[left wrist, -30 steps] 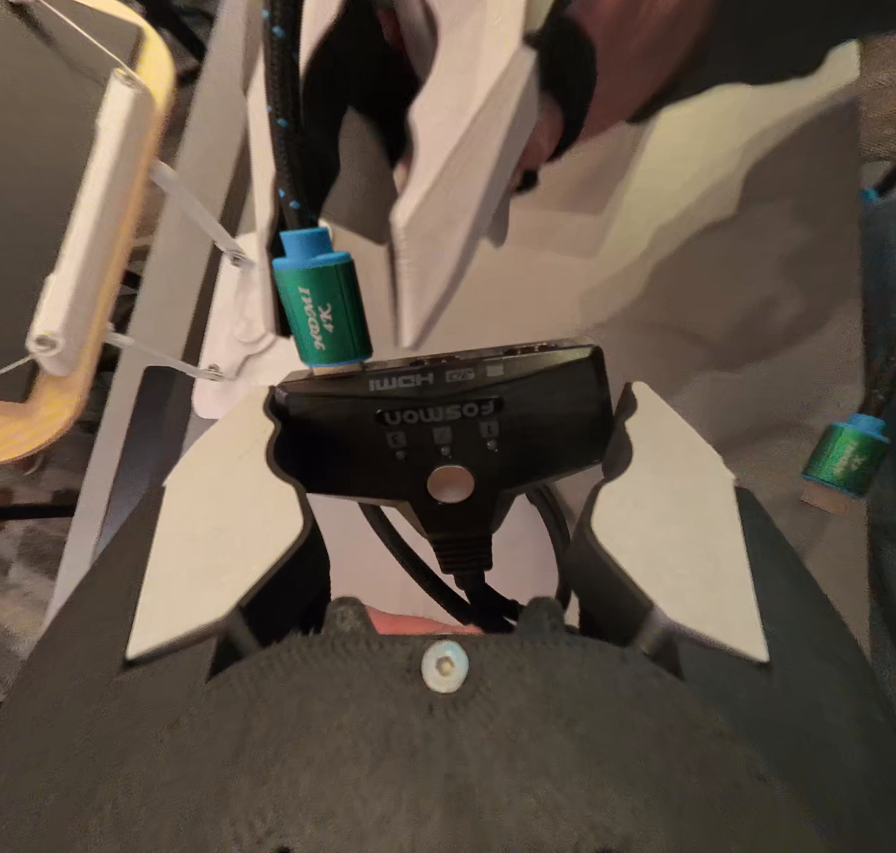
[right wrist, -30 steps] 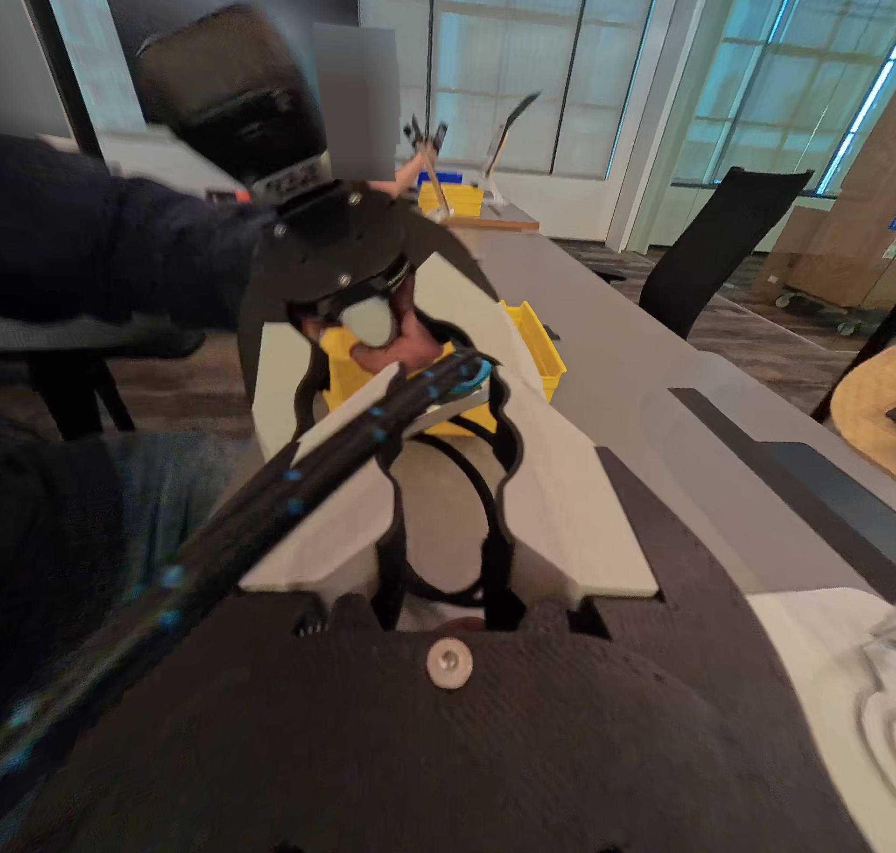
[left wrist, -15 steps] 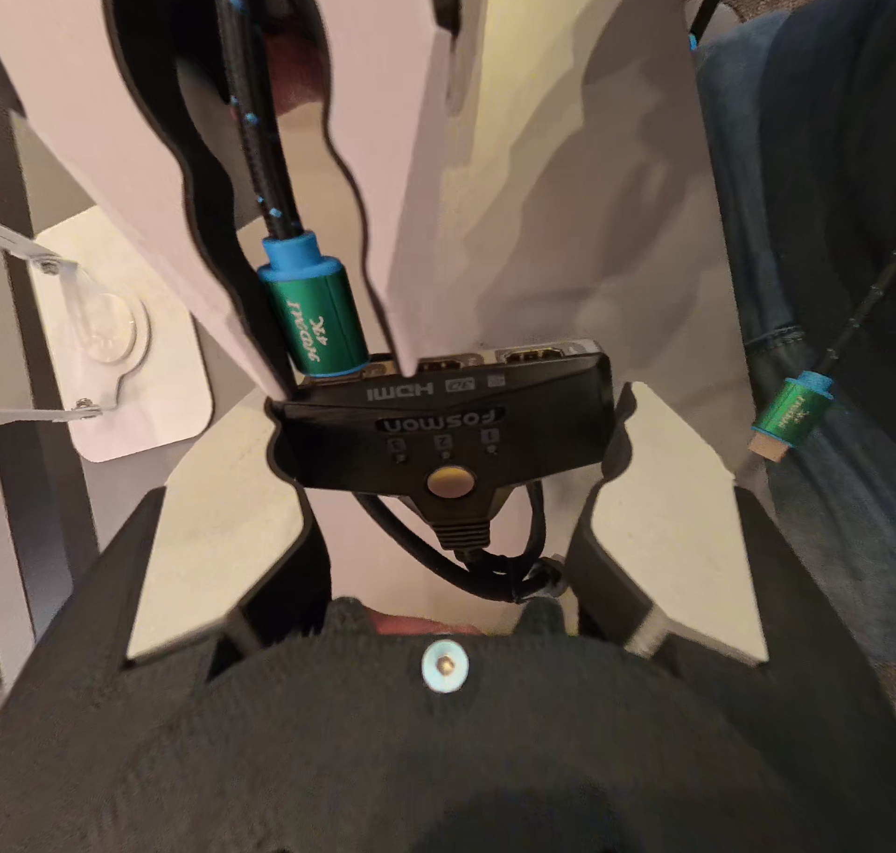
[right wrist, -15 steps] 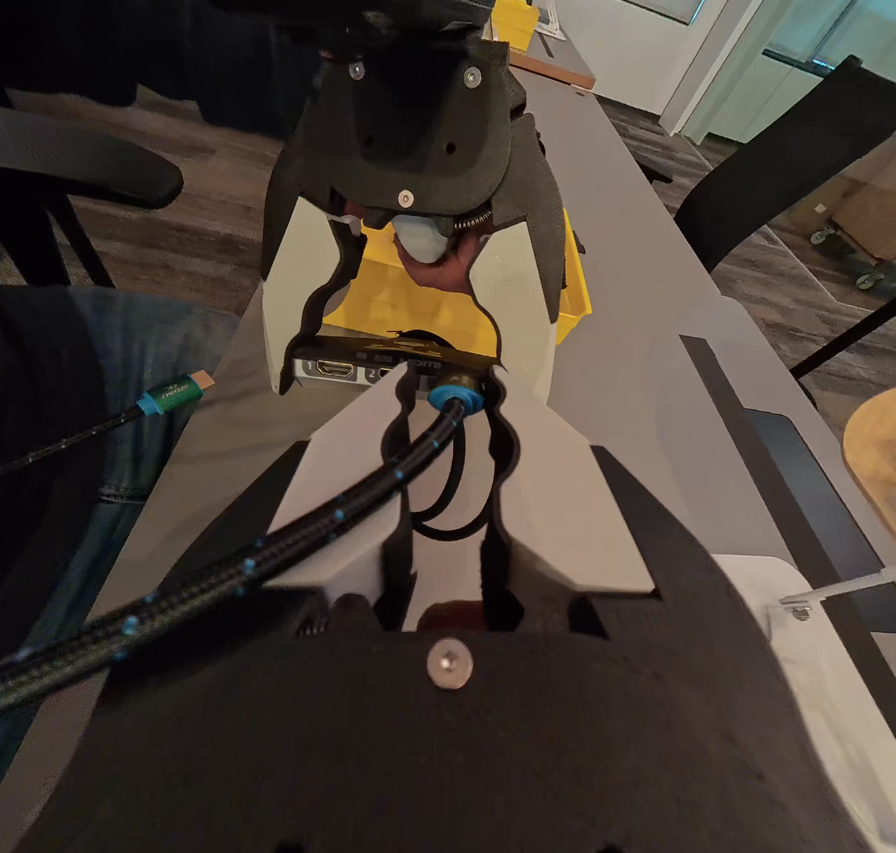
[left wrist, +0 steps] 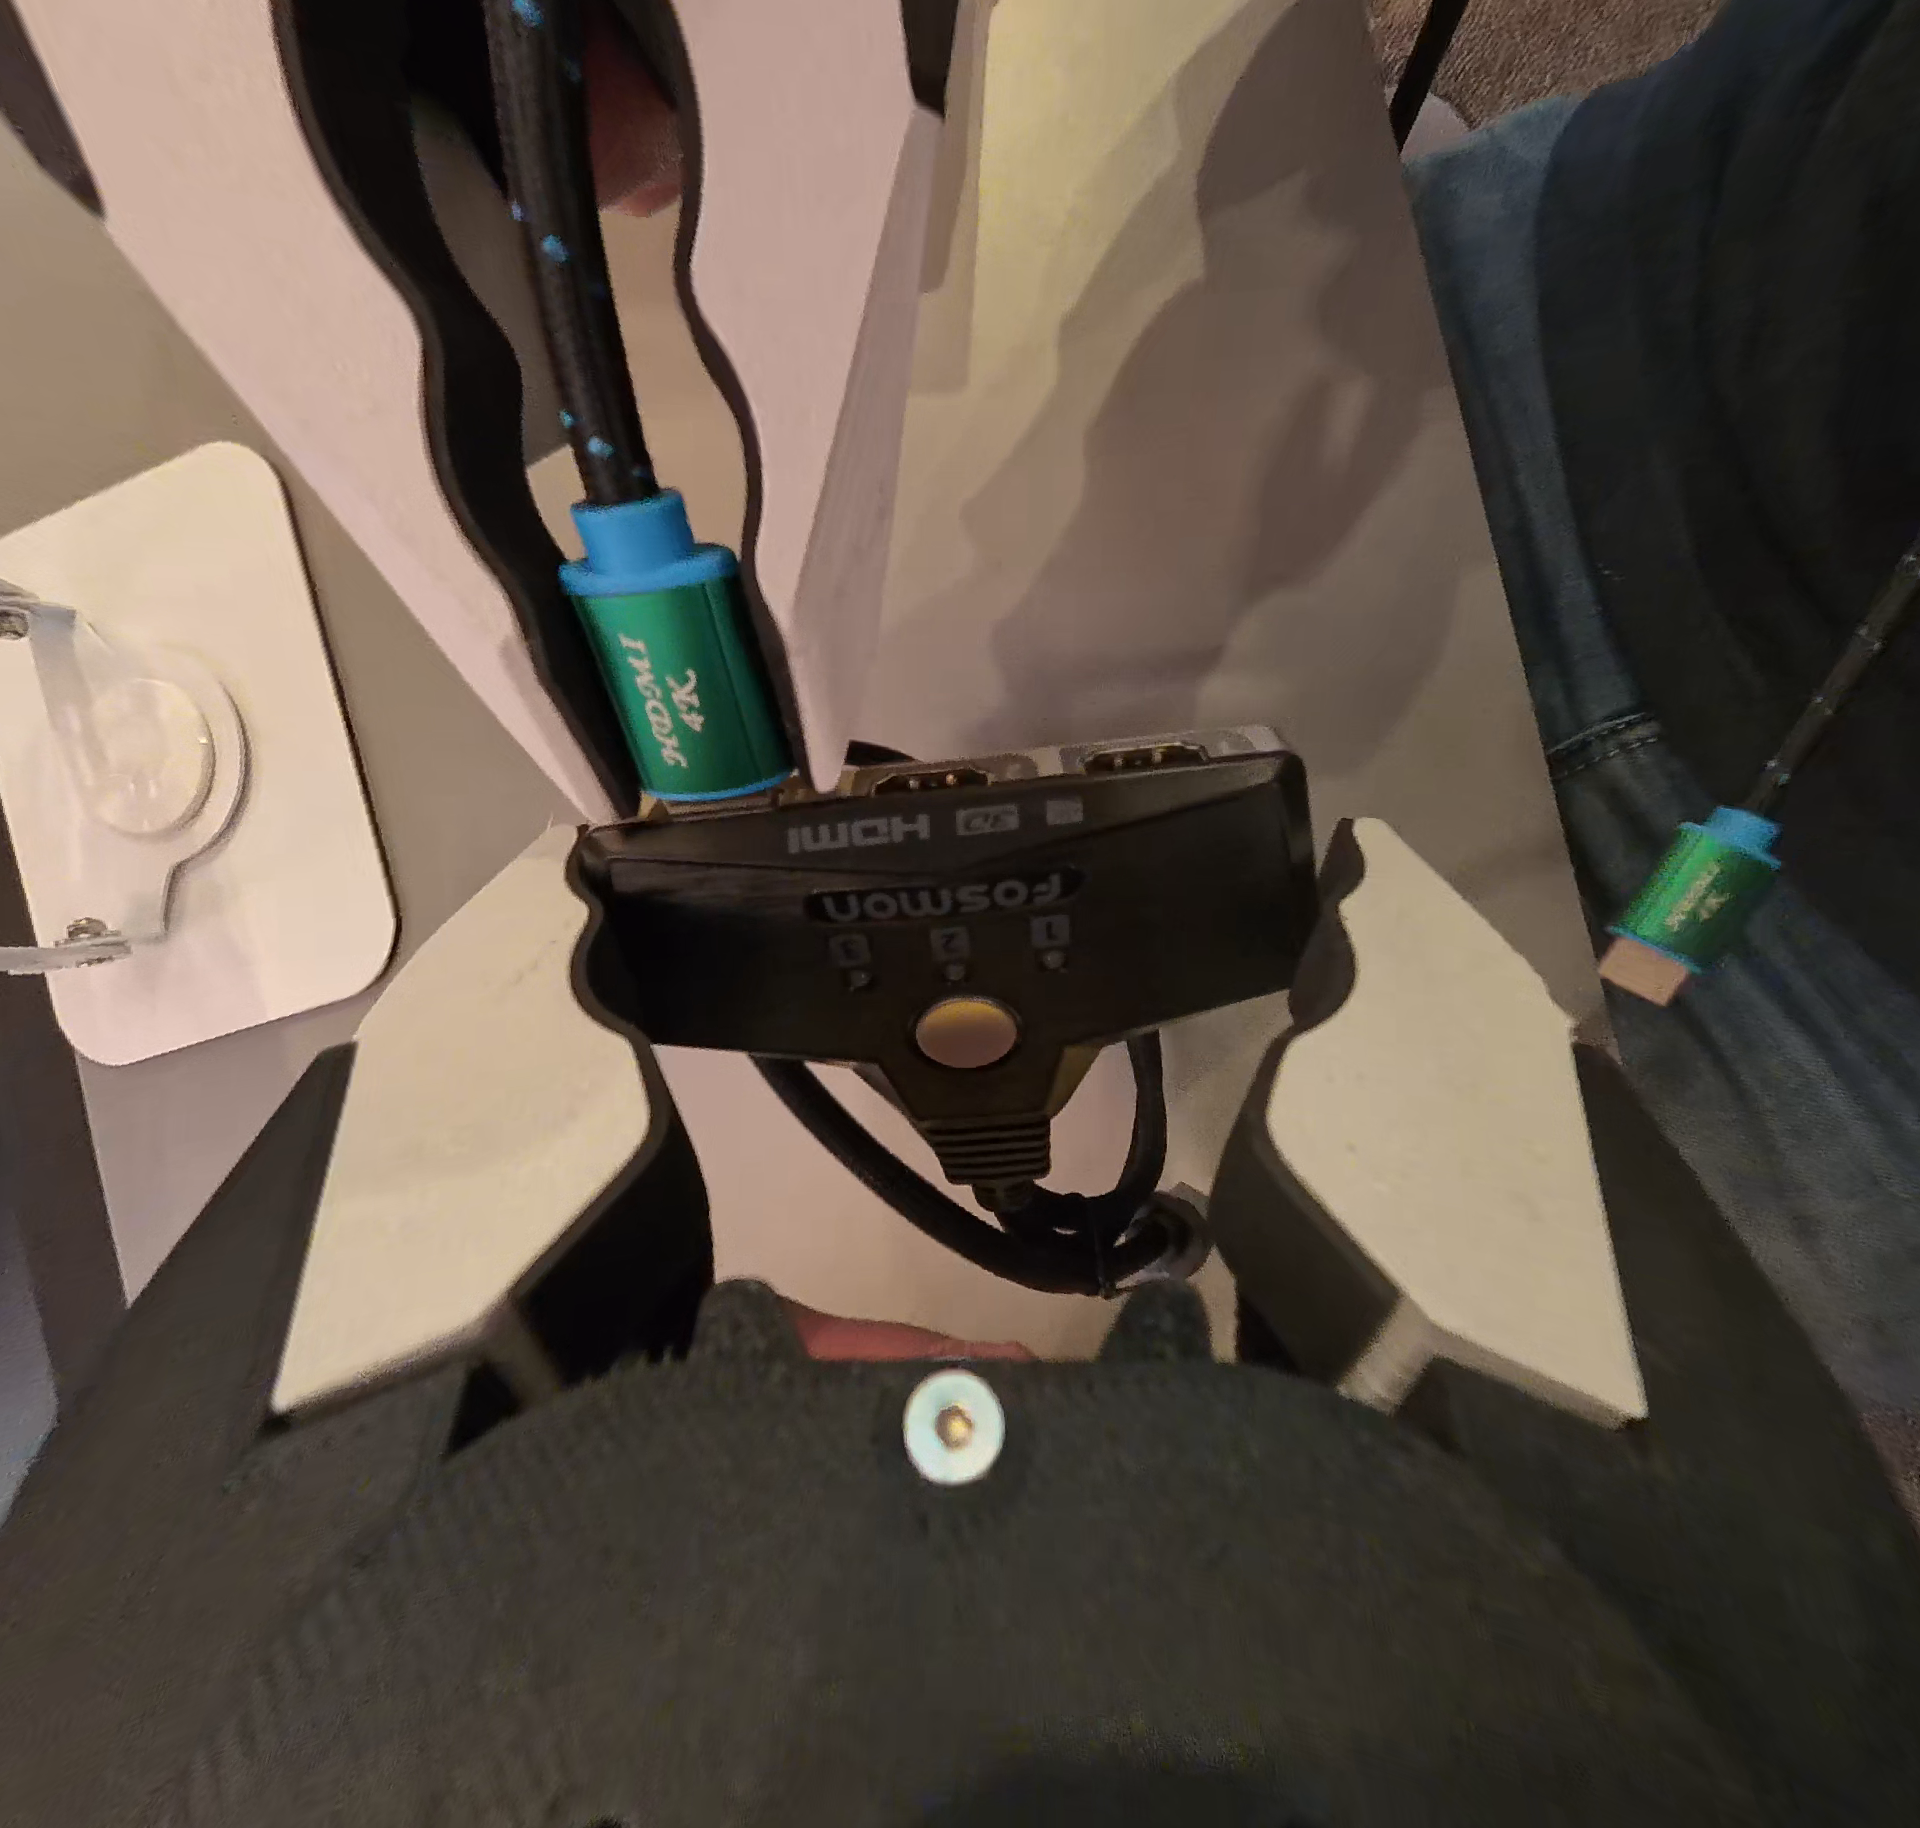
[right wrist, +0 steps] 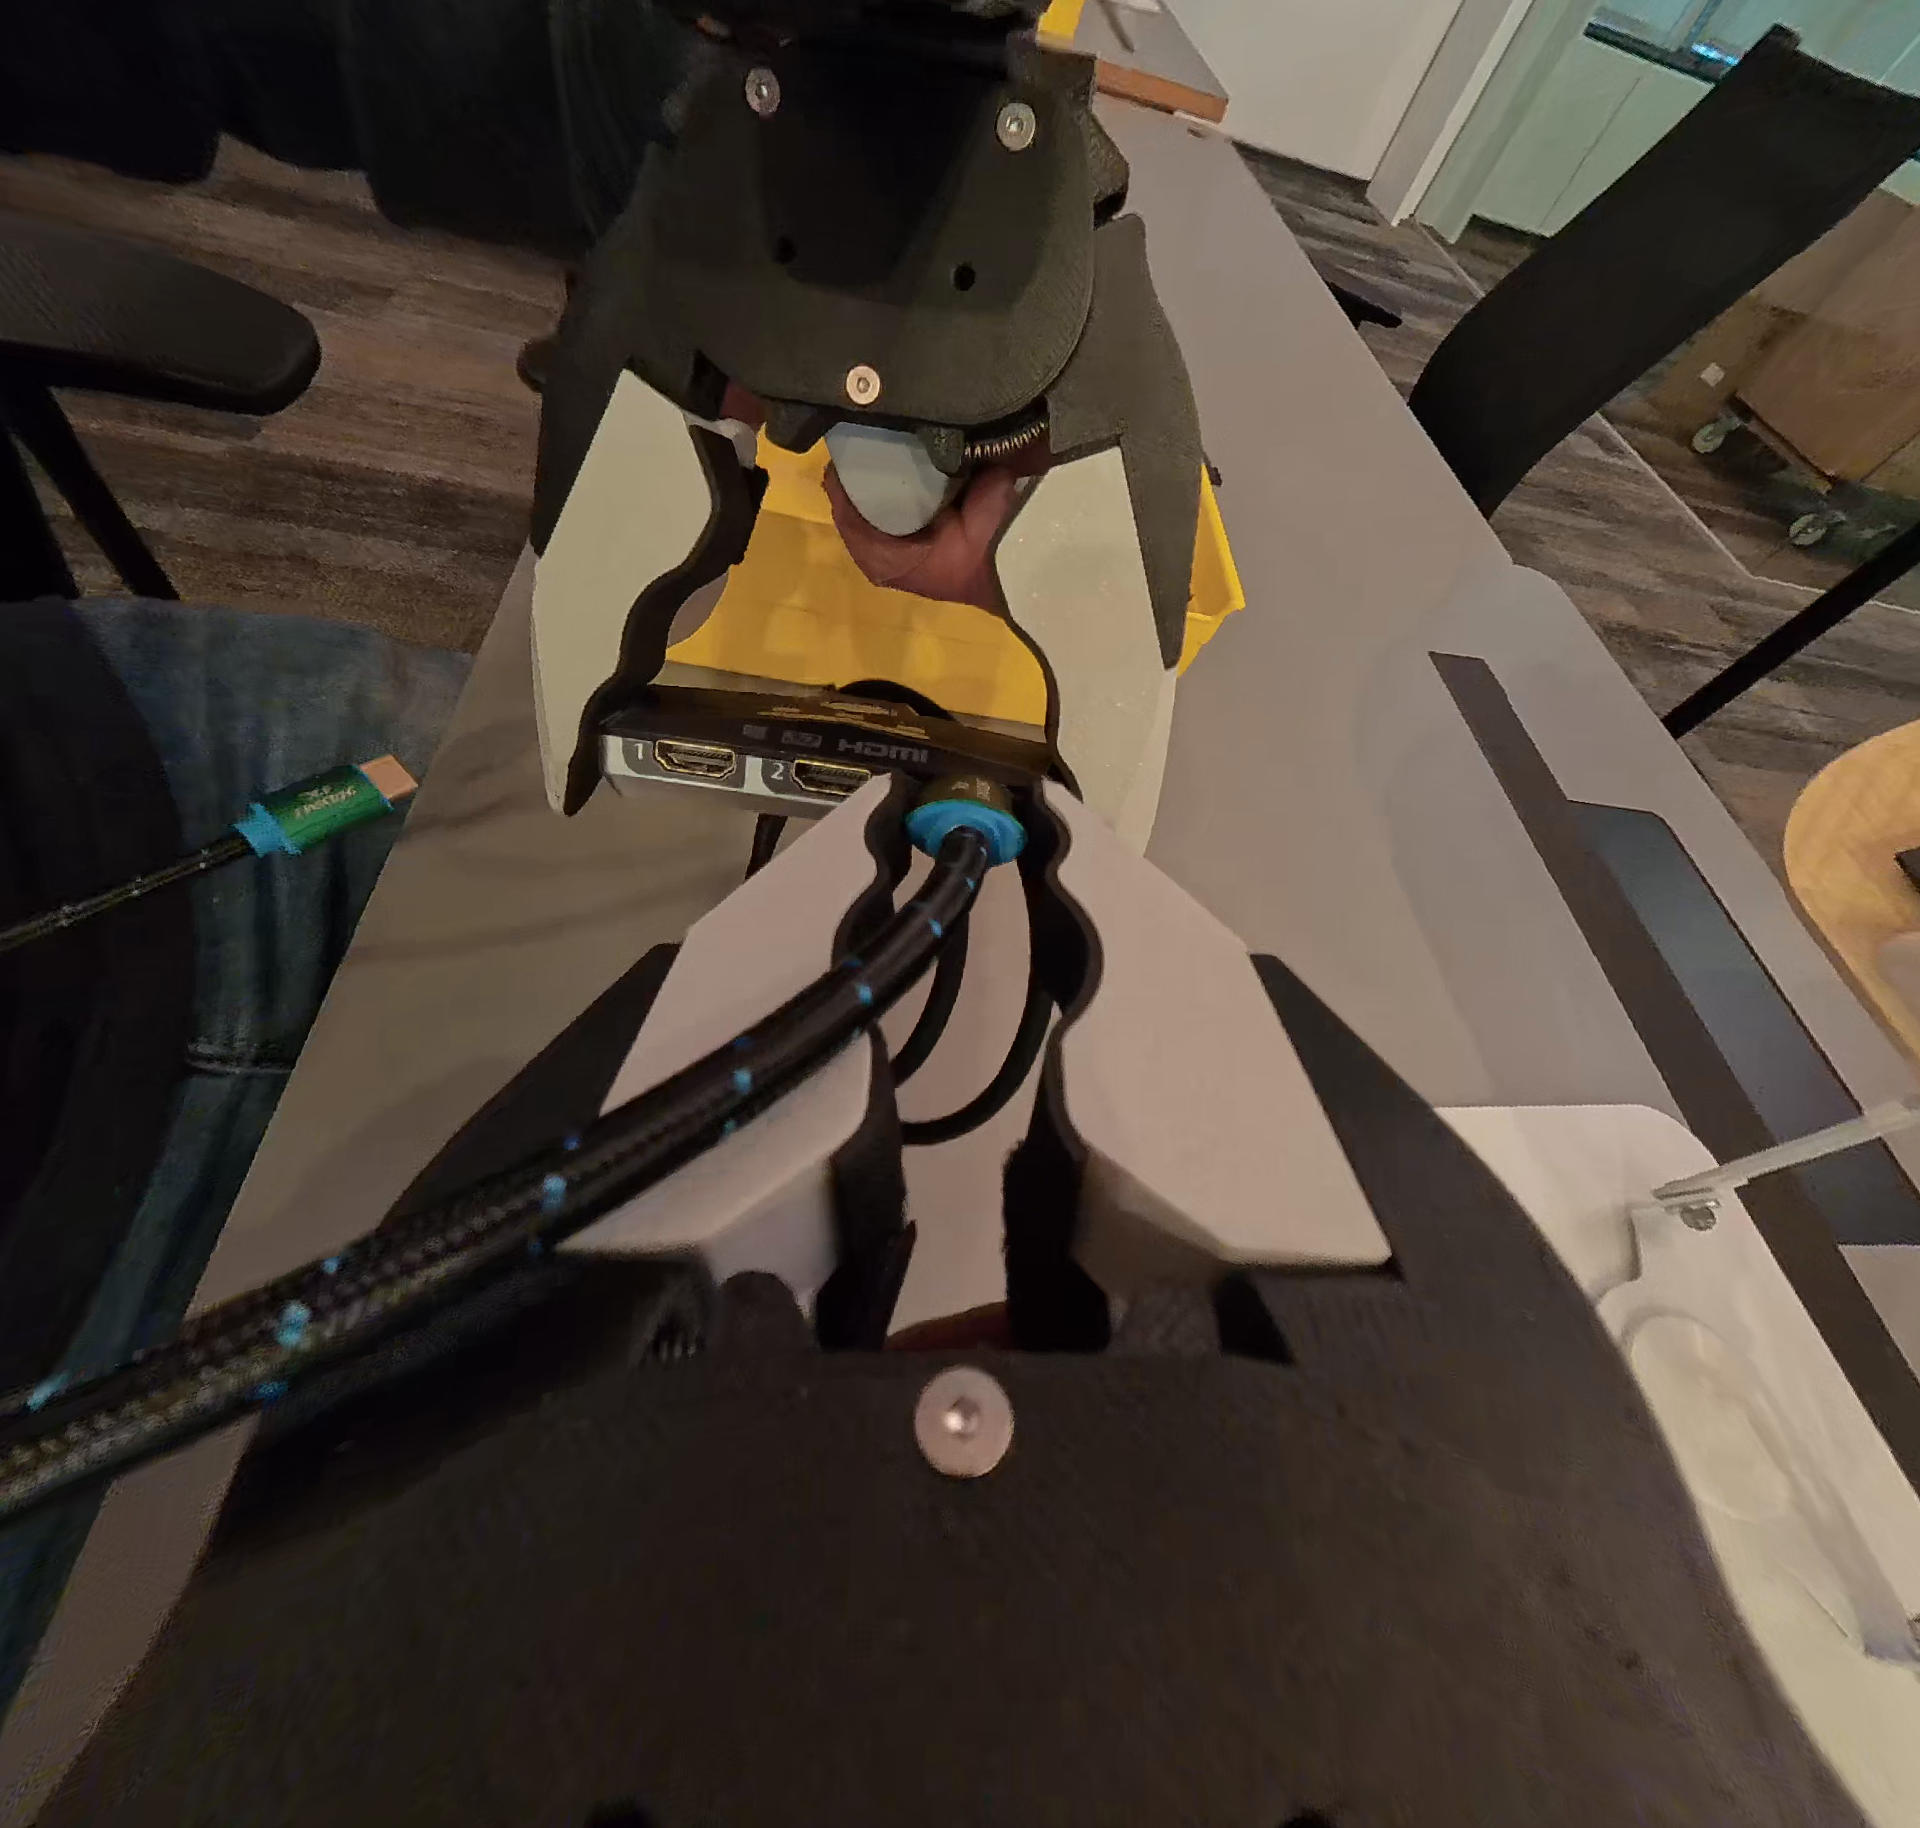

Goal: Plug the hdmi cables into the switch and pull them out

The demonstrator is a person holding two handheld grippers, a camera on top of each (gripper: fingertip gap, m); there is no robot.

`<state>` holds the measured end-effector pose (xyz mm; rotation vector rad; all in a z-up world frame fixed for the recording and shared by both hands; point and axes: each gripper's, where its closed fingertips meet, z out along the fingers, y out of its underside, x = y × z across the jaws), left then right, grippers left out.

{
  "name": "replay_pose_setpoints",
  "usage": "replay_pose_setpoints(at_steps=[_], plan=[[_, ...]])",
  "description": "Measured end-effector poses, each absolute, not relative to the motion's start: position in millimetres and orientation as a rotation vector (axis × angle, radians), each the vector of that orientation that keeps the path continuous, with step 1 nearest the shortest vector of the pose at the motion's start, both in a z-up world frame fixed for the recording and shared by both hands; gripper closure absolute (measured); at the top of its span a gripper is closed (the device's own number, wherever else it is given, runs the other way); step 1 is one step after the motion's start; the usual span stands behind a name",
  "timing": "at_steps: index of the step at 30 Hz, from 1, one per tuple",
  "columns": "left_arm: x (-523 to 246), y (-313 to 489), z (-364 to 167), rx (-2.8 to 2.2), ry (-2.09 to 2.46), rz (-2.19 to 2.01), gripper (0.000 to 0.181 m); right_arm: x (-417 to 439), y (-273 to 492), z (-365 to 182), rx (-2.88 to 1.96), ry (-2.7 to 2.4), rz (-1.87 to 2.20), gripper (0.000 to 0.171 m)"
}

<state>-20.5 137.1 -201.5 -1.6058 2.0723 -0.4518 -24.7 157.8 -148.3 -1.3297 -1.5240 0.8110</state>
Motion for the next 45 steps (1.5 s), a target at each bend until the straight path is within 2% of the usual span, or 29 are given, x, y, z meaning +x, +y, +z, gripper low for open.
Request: replay_pose_setpoints(at_steps=[10,15,19,22,24,26,37,45], plan=[[-19,139,-192,-1.565,1.961,-0.53,0.058,-26,161,-139,-1.367,-1.301,0.938,0.153],[-21,139,-190,-1.533,1.943,-0.489,0.058,-28,158,-137,-1.366,-1.318,0.818,0.153],[-21,131,-190,-1.531,1.928,-0.505,0.058,-25,151,-135,-1.332,-1.343,0.911,0.153],[-51,140,-214,-1.632,1.934,-0.365,0.059,21,175,-89,-1.278,-1.136,1.127,0.153],[-40,130,-196,-1.604,1.863,-0.459,0.058,32,186,-92,-1.318,-1.151,1.045,0.152],[-36,138,-187,-1.579,1.861,-0.377,0.058,25,181,-91,-1.331,-1.149,1.053,0.152],[-43,152,-187,-1.612,1.741,-0.286,0.058,72,213,-58,-1.381,-1.058,0.661,0.152],[-51,149,-187,-1.624,1.637,-0.271,0.058,112,218,-46,-1.393,-0.895,0.755,0.152]])
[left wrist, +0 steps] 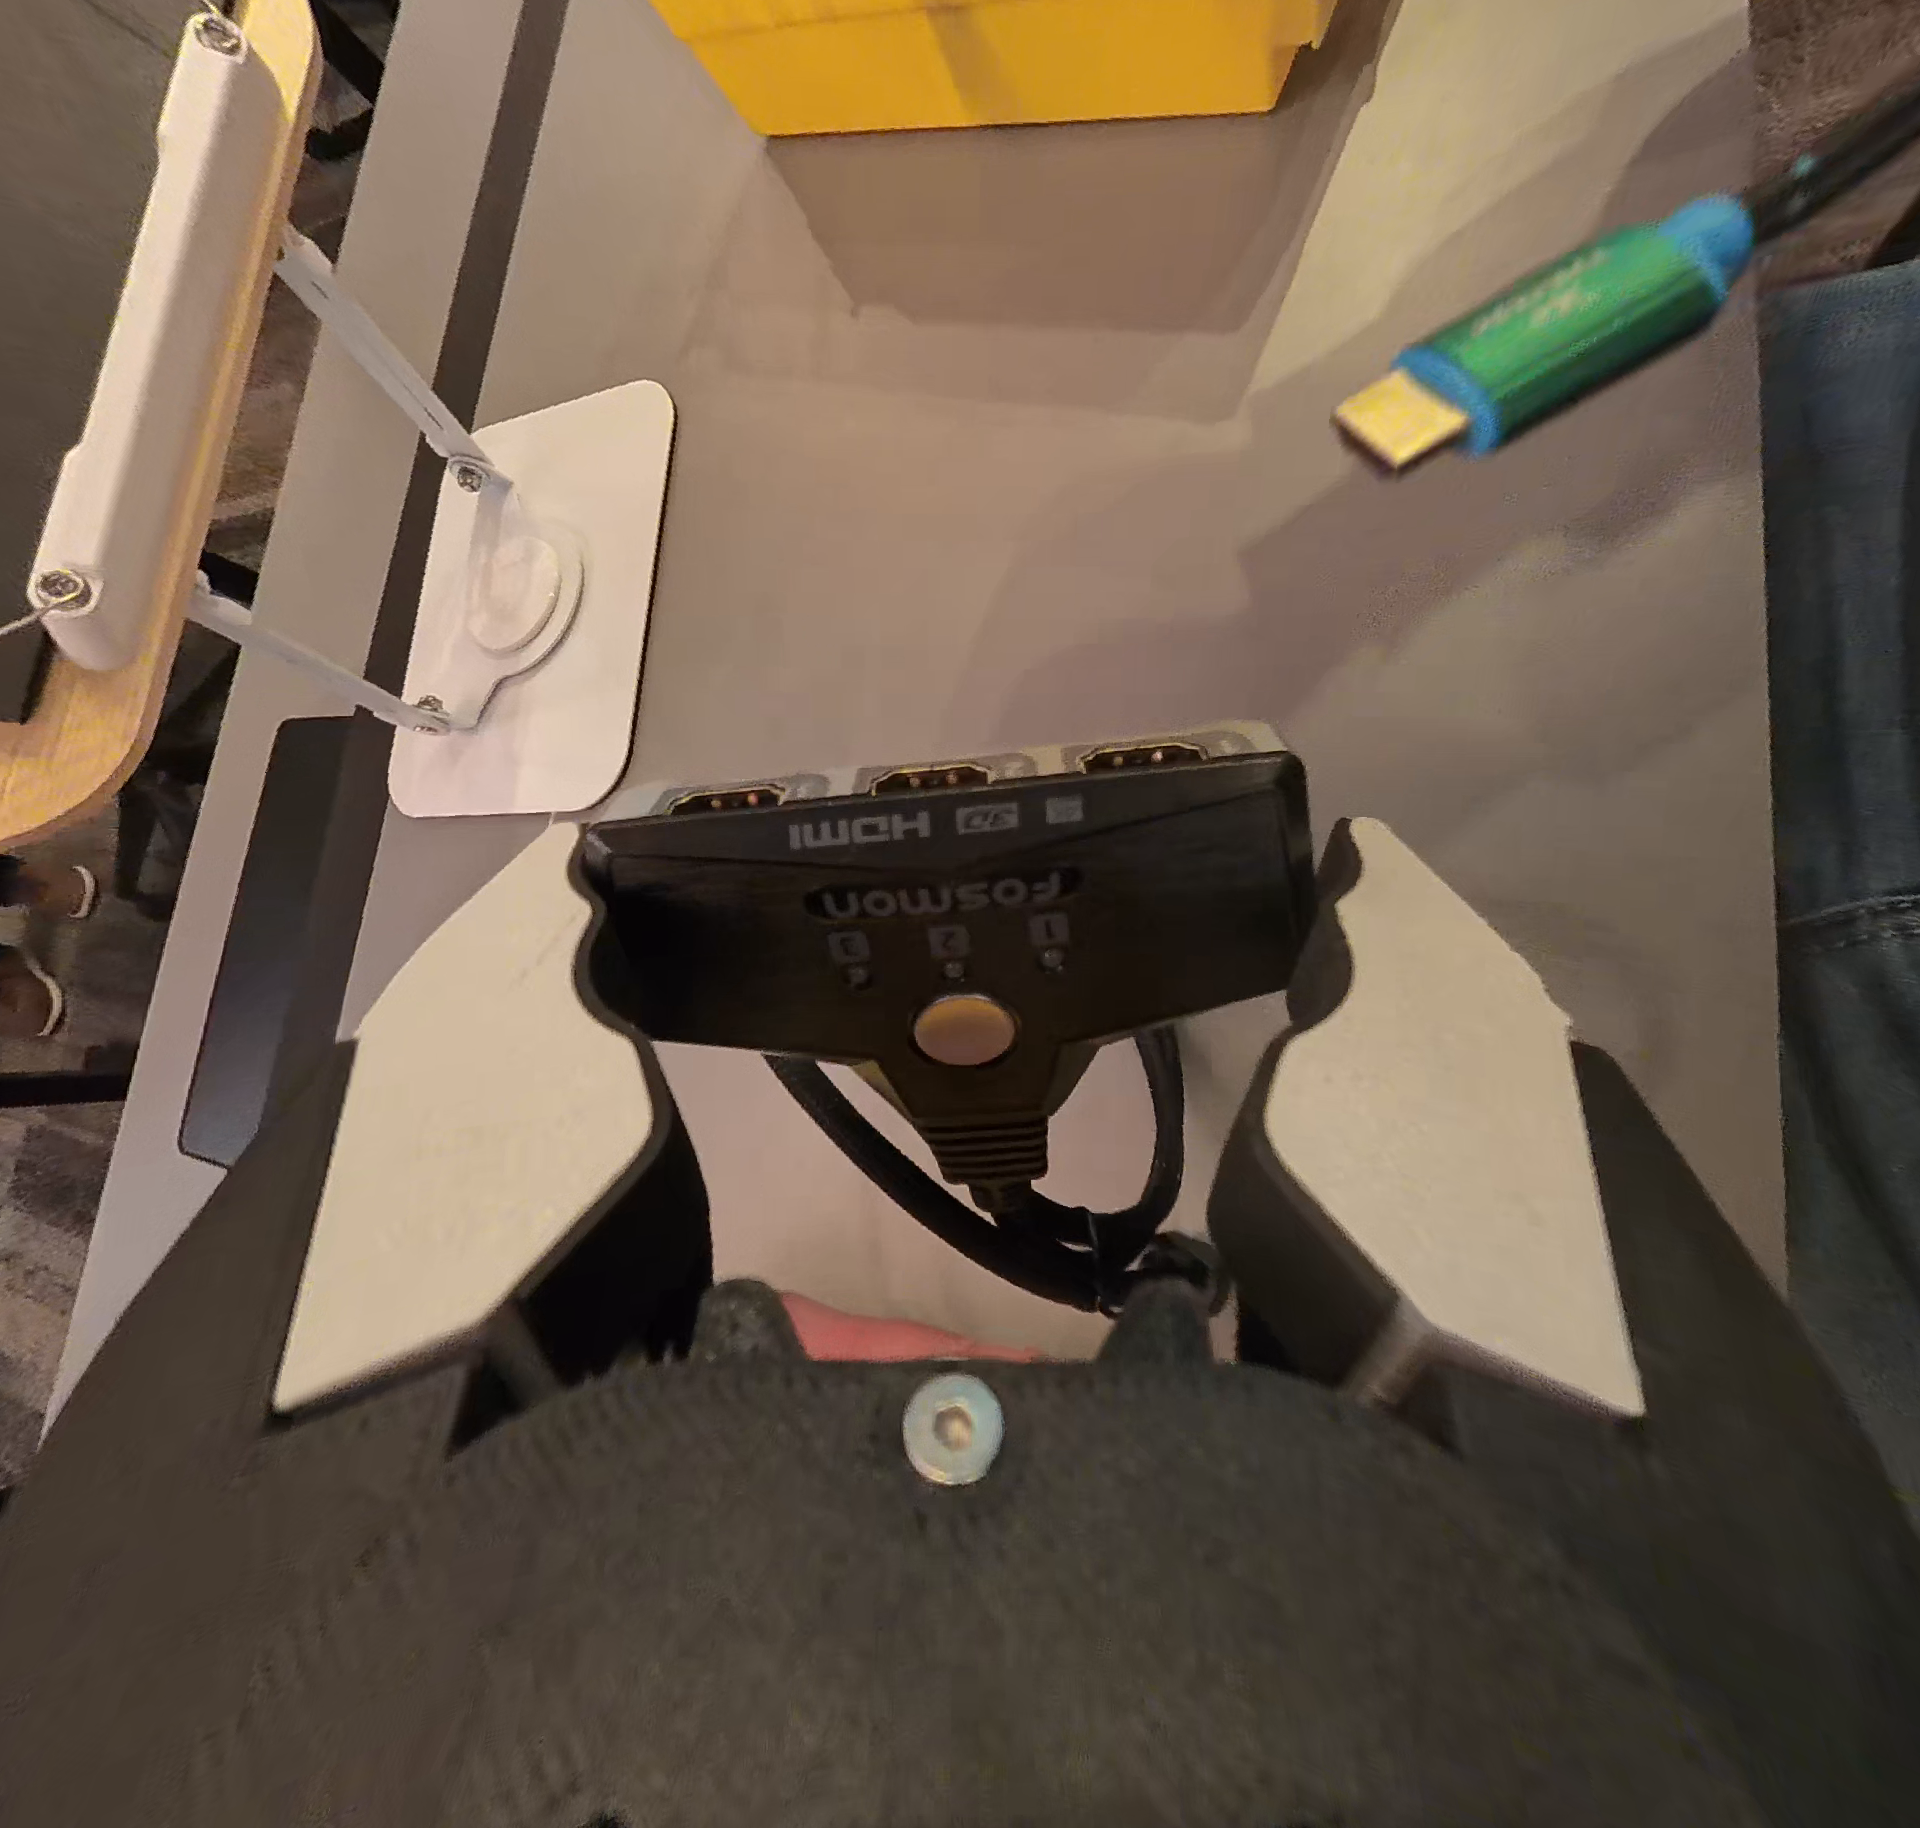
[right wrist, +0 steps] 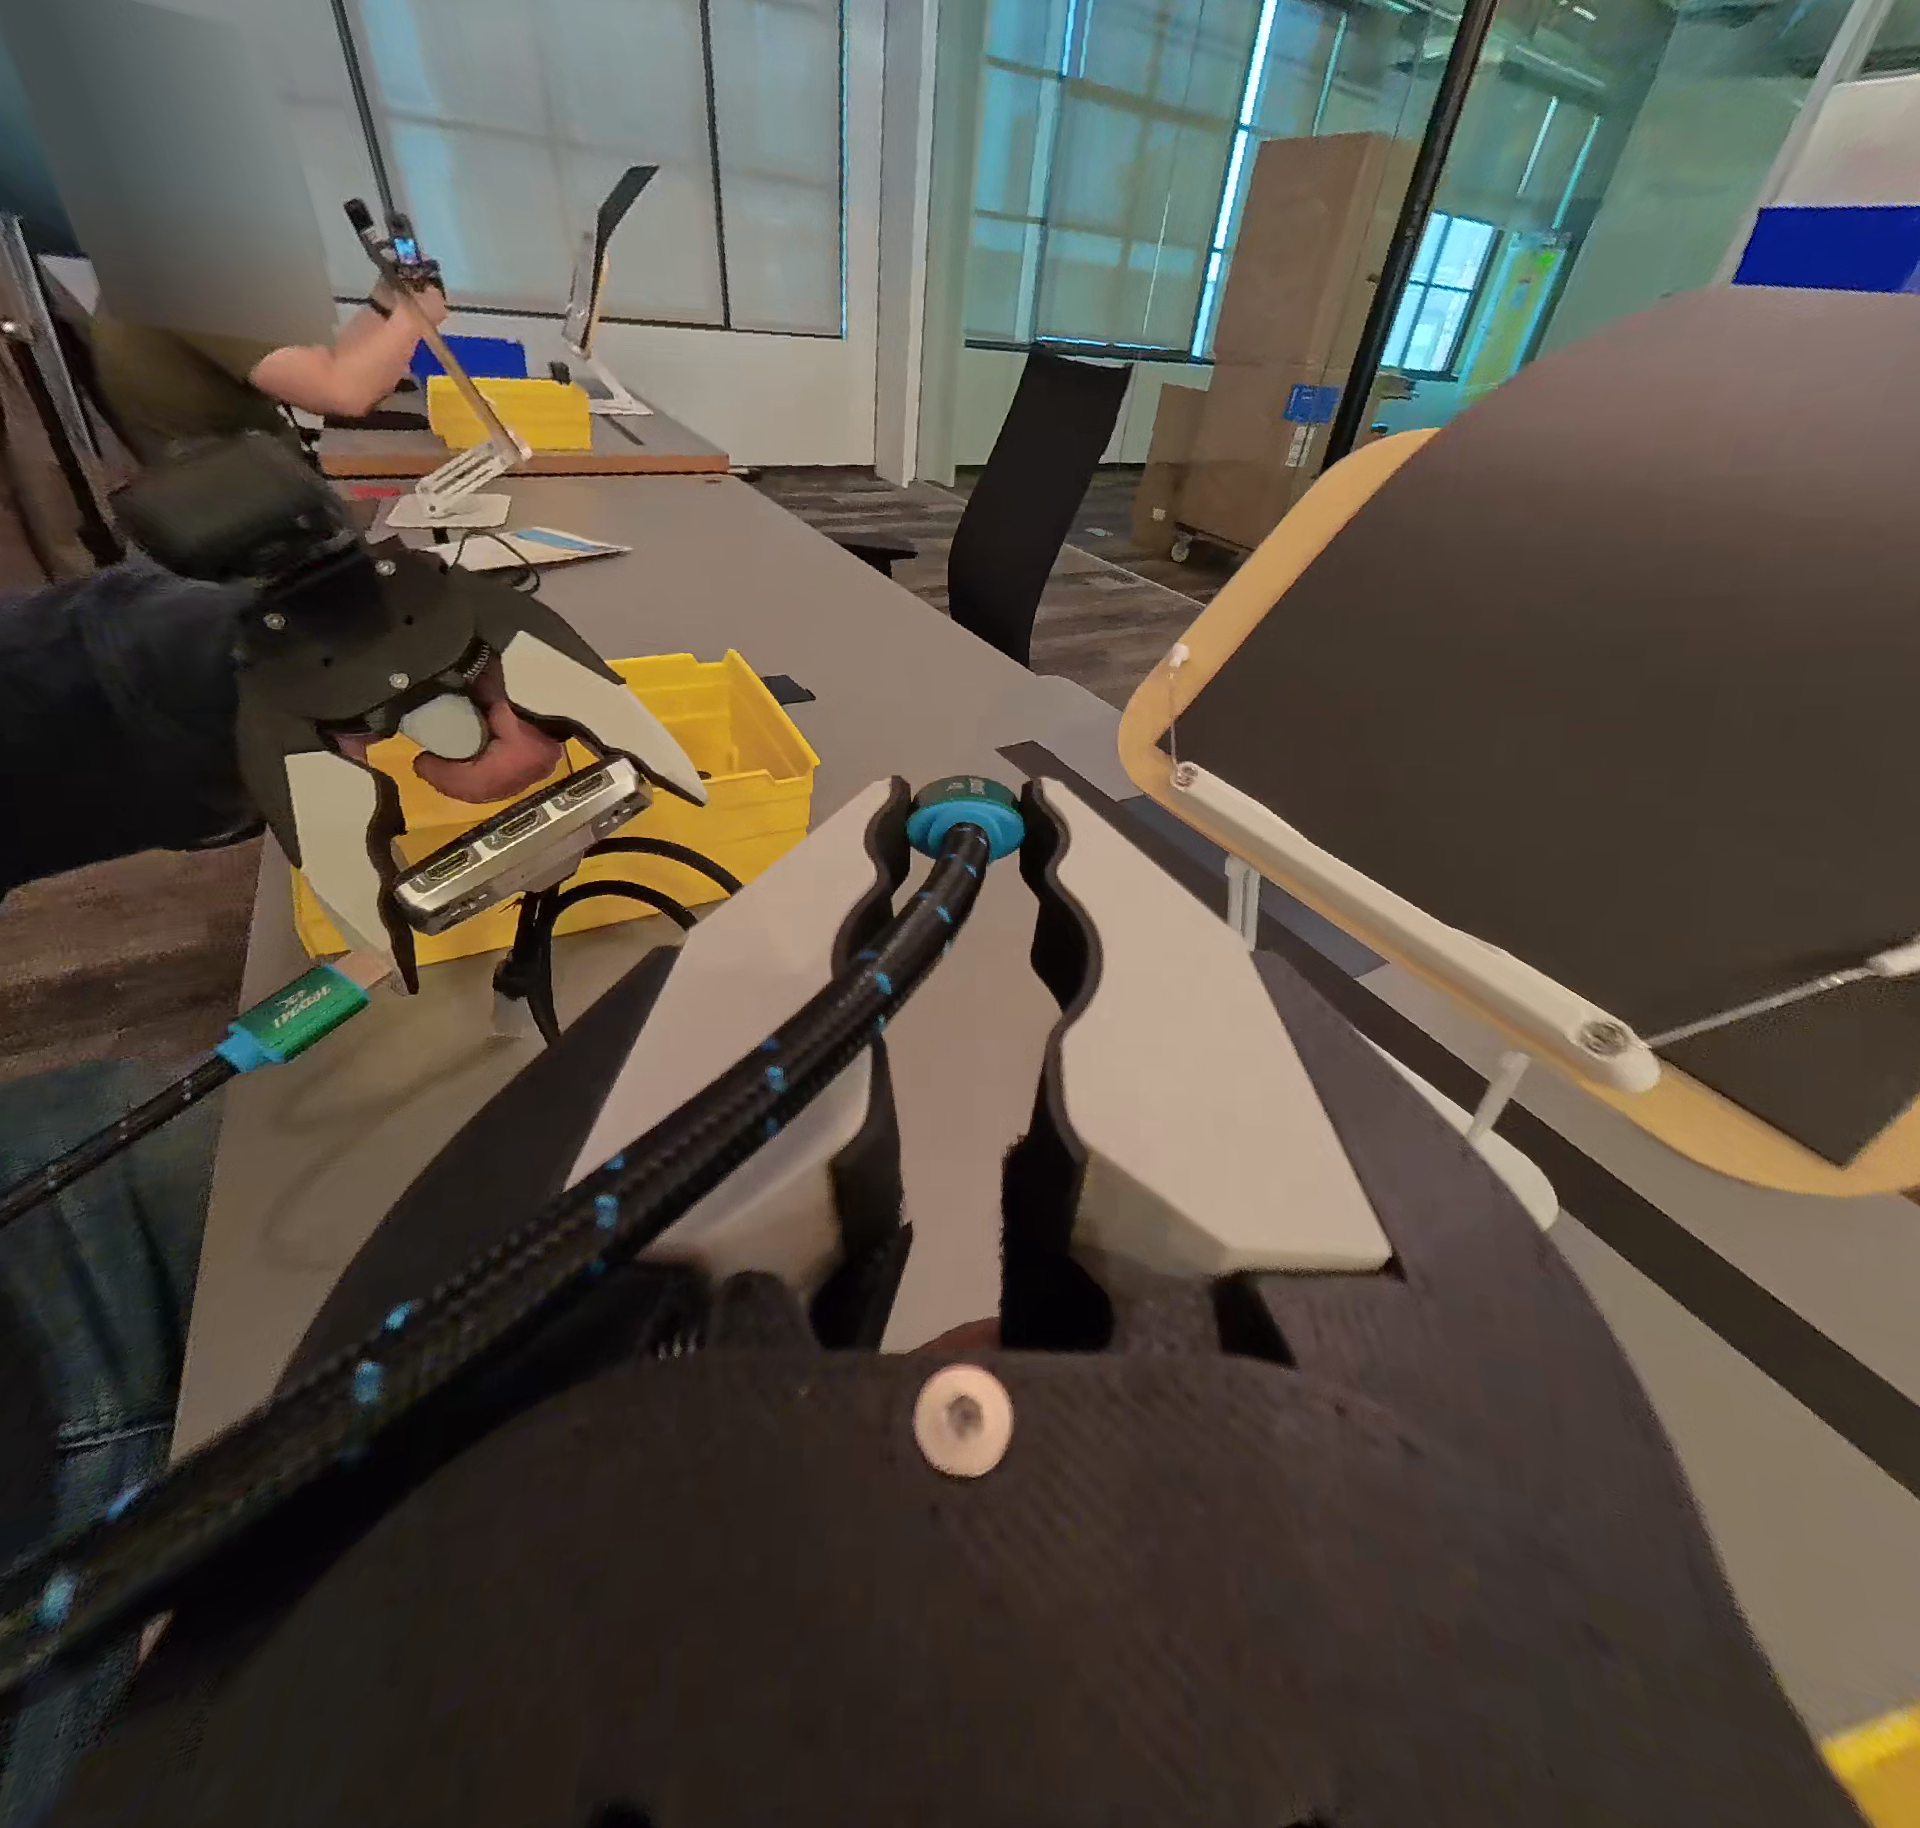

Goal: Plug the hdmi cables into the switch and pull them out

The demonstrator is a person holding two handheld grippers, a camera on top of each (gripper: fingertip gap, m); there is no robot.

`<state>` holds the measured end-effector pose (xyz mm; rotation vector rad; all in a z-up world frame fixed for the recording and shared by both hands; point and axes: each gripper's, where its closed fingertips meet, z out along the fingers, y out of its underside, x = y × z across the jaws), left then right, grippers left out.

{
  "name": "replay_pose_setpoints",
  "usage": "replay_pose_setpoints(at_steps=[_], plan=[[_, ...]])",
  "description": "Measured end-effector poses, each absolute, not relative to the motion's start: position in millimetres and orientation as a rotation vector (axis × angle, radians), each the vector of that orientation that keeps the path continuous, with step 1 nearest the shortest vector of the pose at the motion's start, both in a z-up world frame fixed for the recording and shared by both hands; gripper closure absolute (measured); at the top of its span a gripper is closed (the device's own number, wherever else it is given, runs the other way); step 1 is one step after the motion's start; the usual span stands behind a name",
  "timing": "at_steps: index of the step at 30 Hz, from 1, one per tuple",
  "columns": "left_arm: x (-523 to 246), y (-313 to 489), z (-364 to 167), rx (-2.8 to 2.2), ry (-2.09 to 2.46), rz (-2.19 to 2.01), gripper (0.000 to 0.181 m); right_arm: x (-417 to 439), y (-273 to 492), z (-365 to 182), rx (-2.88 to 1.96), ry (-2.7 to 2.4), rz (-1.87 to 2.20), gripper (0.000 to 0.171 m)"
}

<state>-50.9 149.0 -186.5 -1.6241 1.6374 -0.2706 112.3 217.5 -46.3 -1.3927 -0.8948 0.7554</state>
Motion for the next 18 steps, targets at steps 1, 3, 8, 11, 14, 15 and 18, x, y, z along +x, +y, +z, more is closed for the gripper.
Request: replay_pose_setpoints(at_steps=[1,3,8,11,14,15,18], plan=[[-50,147,-186,-1.62,1.626,-0.279,0.058,119,217,-43,-1.394,-0.882,0.754,0.152],[-50,147,-186,-1.616,1.611,-0.271,0.058,139,216,-33,-1.391,-0.847,0.729,0.152],[-47,144,-186,-1.604,1.591,-0.289,0.058,223,229,-15,-1.475,-0.692,0.515,0.152],[-46,146,-189,-1.604,1.596,-0.278,0.058,282,240,-8,-1.507,-0.614,0.272,0.153],[-43,146,-189,-1.6,1.598,-0.282,0.058,333,244,-1,-1.513,-0.554,0.035,0.152],[-43,147,-190,-1.601,1.597,-0.281,0.058,347,244,2,-1.51,-0.539,-0.028,0.152],[-42,147,-191,-1.602,1.597,-0.279,0.058,391,242,4,-1.504,-0.498,-0.283,0.152]])
